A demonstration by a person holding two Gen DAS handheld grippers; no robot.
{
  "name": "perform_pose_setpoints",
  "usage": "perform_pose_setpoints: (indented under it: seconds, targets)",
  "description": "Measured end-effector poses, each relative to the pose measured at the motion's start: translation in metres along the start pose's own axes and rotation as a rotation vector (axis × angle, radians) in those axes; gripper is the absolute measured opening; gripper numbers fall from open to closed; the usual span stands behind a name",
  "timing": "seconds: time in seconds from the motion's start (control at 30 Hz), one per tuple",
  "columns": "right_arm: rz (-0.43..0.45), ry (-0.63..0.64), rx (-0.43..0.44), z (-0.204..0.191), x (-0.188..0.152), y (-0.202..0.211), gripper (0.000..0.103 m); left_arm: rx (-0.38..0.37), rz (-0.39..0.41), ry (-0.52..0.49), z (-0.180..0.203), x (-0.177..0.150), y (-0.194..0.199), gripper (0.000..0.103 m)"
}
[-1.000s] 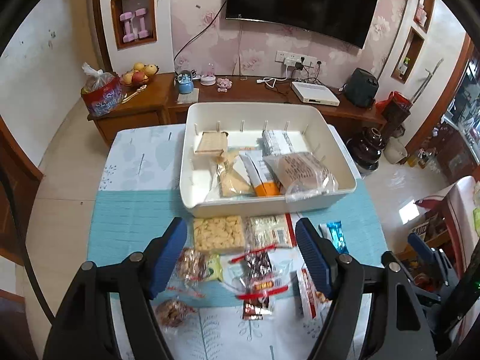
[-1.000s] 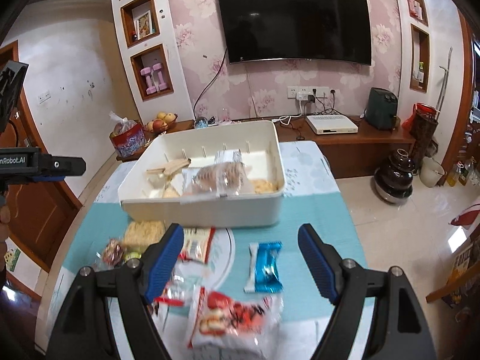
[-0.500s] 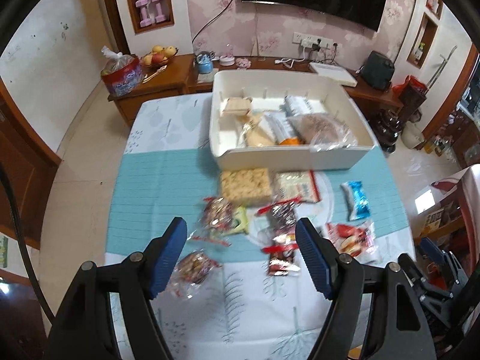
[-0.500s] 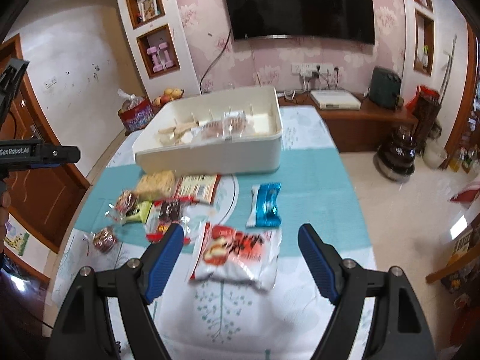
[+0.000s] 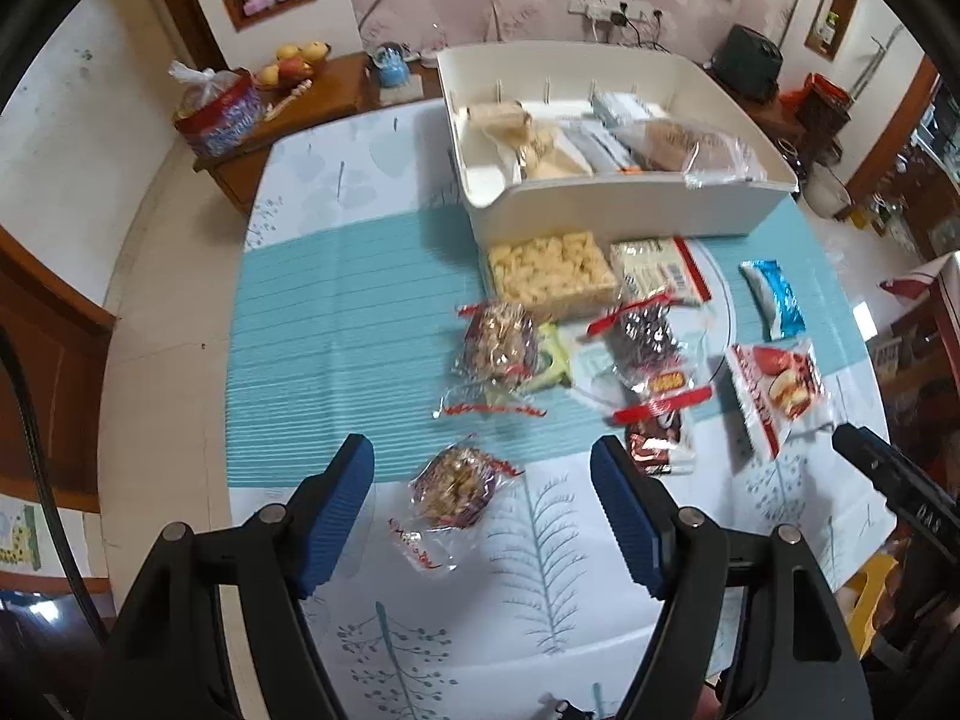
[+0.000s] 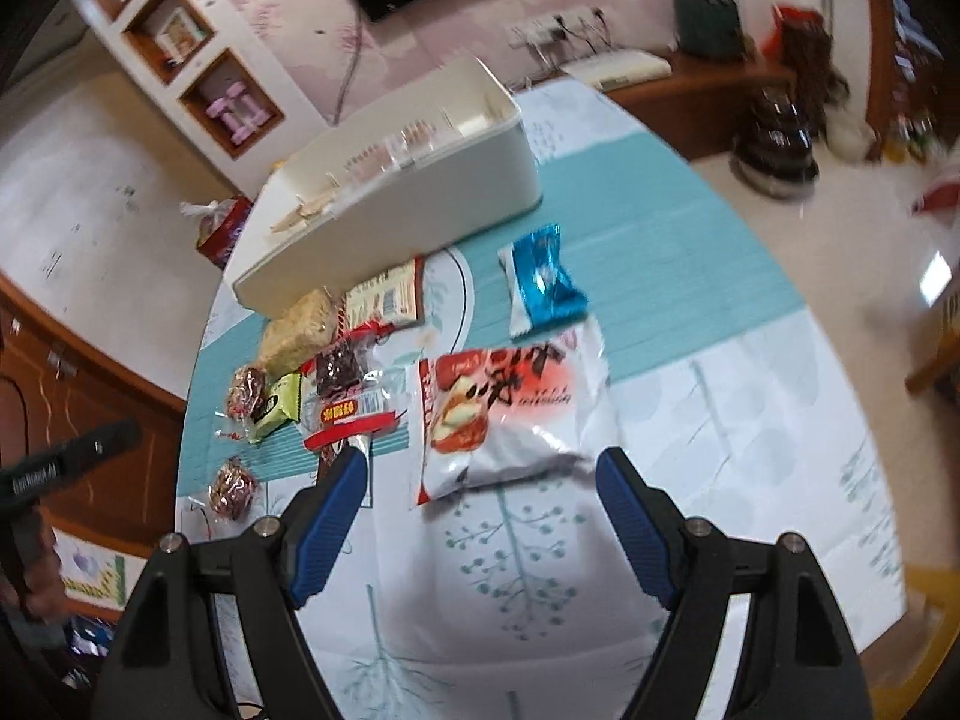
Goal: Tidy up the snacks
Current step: 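Withdraw both tools from the bin back over the snack pile, then grasp clear nut-cluster bag with left tool while right tool grasps white chip bag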
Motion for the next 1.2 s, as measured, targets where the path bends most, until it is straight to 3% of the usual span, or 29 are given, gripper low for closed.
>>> perform_pose_setpoints:
  seconds: [0.3,0.4,0.6,0.87,1.2]
  targets:
    - [-0.127,-0.265,0.018,0.003,-0.005,-0.03,0.079,-0.047,-0.123,-0.069,-0.02,-0.013,-0.044,0.074]
    - [-0.13,-0.315,0.004,0.006,-0.003,-0.036,0.079,-0.065,-0.163,-0.082,-0.026,-0.019,-0.06,0.074]
    - [-0.145,-0.409,-0.007,0.01,0.009,-0.049,0.079,-0.123,-0.229,-0.01,-0.047,-0.026,-0.088,0.074]
    - [-0.188,-0.489,-0.093,0.017,0.022,-0.066,0.079,-0.191,-0.28,0.037,-0.061,-0.028,-0.113,0.074]
    - [-0.237,-0.443,-0.238,0.011,0.04,-0.084,0.079,-0.232,-0.31,0.066,-0.069,-0.025,-0.135,0.066]
Point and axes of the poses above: each gripper's, at about its wrist camera, not at the fingertips, and y roughly against the way its jaws point, z to its right, x to its top, the point moved 1 cm from there along -y, roughly the way its jaws point, and after that the axes turned 9 degrees about -x, right-handed, at the moved point
